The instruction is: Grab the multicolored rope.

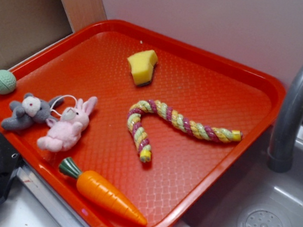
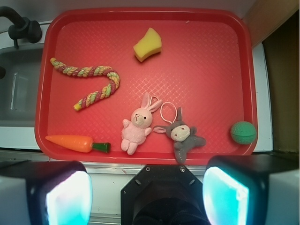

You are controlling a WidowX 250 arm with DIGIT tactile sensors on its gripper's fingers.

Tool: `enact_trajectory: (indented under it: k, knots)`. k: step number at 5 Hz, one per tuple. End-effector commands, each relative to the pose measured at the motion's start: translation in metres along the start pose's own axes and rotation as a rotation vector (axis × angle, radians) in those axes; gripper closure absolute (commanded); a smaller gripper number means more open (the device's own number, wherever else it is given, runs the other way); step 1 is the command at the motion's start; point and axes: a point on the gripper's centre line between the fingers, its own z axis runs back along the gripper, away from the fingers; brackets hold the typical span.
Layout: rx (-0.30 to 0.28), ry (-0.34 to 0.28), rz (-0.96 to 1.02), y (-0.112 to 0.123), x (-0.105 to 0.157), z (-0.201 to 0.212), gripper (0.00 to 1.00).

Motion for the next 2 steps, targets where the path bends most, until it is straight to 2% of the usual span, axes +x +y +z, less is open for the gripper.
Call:
enact_trajectory:
  k: [1, 2]
  knots:
    - [0.0, 0.0, 0.0, 0.0, 0.0, 0.0, 0.0]
    - [-0.015, -0.123, -0.202, -0.002, 0.027, 0.007, 0.0]
